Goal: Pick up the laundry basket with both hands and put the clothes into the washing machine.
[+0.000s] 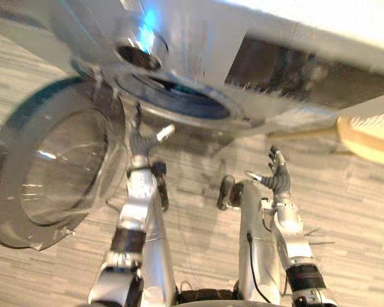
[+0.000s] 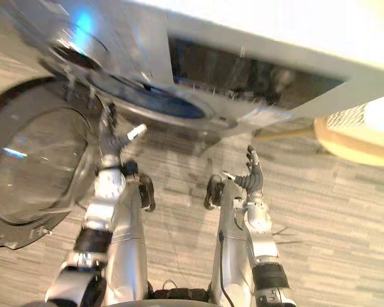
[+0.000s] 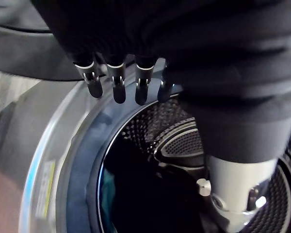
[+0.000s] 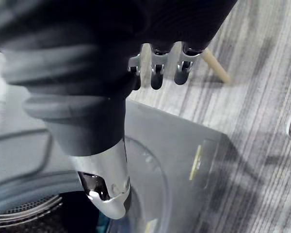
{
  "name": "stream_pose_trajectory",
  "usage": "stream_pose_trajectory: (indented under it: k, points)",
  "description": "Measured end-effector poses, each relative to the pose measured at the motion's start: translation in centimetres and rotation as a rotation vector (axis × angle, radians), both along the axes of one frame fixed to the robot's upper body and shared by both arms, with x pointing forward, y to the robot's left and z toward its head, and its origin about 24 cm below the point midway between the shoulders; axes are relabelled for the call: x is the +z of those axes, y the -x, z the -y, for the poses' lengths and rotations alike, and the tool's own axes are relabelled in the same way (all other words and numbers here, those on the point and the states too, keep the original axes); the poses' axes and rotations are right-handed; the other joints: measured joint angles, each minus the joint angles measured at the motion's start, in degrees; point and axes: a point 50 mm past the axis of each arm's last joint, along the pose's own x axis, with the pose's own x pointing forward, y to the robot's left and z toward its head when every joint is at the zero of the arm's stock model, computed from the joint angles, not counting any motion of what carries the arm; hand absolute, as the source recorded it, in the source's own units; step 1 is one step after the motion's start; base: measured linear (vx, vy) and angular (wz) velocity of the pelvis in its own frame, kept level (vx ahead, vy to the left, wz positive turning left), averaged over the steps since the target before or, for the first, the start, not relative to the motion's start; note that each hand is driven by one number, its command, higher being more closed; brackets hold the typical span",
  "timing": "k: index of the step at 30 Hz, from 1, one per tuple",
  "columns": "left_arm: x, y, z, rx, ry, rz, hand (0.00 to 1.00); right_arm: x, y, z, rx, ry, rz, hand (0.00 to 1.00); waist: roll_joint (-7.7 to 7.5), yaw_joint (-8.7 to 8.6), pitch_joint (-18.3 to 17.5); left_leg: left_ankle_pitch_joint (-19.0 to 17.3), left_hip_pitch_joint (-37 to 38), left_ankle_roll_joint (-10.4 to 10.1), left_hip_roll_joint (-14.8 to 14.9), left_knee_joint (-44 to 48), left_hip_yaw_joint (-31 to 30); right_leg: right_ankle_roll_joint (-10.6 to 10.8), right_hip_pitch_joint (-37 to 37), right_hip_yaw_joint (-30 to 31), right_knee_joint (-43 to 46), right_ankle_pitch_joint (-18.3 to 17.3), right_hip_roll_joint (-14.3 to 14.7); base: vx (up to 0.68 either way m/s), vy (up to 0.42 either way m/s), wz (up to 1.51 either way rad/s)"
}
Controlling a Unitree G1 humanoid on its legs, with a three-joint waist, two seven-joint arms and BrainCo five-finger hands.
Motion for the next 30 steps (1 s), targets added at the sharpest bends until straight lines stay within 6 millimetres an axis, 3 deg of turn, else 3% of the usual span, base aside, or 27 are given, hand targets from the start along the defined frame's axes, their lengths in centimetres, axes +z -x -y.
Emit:
stream_pose_trajectory:
  k: [1, 5, 7, 11, 14, 20, 26, 30]
  points:
    - [-3.1, 1.7, -0.2, -0.014, 0.020, -0.121, 0.00, -1.9, 1.1, 0.0, -0.007, -0.009, -0.087, 0.00, 0.05, 0.14, -2.73, 1.69, 5.46, -0.03, -0.15, -5.63, 0.64, 0.46, 5.31, -0.84, -4.82, 1.04, 0.16, 0.13, -0.028, 0.13]
    - [-8.3, 5.3, -0.7, -0.023, 0.023, -0.345, 0.00, -5.3, 3.6, -0.1, -0.026, -0.031, -0.246, 0.00, 0.10, 0.17, -8.47, 5.37, 16.38, 0.17, -0.39, -17.61, 3.00, 1.26, 15.28, -1.70, -15.82, 4.39, 1.21, 0.15, 0.013, -0.02]
    - [-11.7, 7.7, -1.2, -0.022, 0.018, -0.509, 0.00, -7.7, 5.4, -0.1, -0.026, -0.048, -0.367, 0.00, 0.28, 0.23, -12.56, 8.99, 22.66, 0.36, -0.83, -27.15, 4.84, 1.90, 20.55, -1.74, -24.55, 7.89, 2.29, 0.16, 0.042, -0.13]
    - [-15.3, 10.9, -2.7, -0.026, -0.040, -0.728, 0.00, -11.0, 7.9, 0.2, -0.040, -0.051, -0.566, 0.00, 1.72, -0.18, -15.91, 15.73, 33.74, 0.48, -1.73, -43.04, 7.45, 2.48, 30.22, -1.16, -40.48, 15.36, 5.03, 0.15, 0.065, -0.23]
    - [-16.4, 12.4, -3.7, -0.035, -0.088, -0.809, 0.00, -12.1, 9.3, 0.8, -0.050, -0.054, -0.645, 0.00, 2.77, -0.23, -17.55, 16.68, 38.61, 0.57, -1.98, -46.77, 8.68, 3.03, 36.01, -0.26, -48.02, 18.81, 6.07, 0.09, 0.069, -0.21]
    - [-17.7, 14.6, -4.3, -0.046, -0.119, -0.908, 0.00, -13.6, 11.6, 1.0, -0.053, -0.076, -0.750, 0.00, 3.16, -0.42, -20.74, 16.68, 43.57, 0.57, -2.79, -48.77, 9.35, 3.61, 43.24, 0.26, -55.90, 22.21, 6.72, 0.03, 0.024, -0.05]
    - [-18.7, 16.9, -4.2, -0.071, -0.126, -1.003, 0.00, -14.2, 12.7, 1.0, -0.057, -0.080, -0.806, 0.00, 3.07, -0.53, -20.79, 16.78, 45.42, 0.73, -3.05, -49.92, 9.70, 3.41, 45.81, 0.71, -59.76, 24.54, 7.06, -0.05, 0.005, -0.06]
    - [-18.9, 17.2, -4.1, -0.073, -0.124, -1.012, 0.00, -14.5, 13.8, 1.3, -0.064, -0.078, -0.838, 0.00, 3.07, -0.48, -20.78, 16.77, 47.13, 0.73, -3.41, -50.97, 9.76, 3.55, 46.58, 1.23, -60.43, 24.97, 7.00, -0.05, 0.000, -0.06]
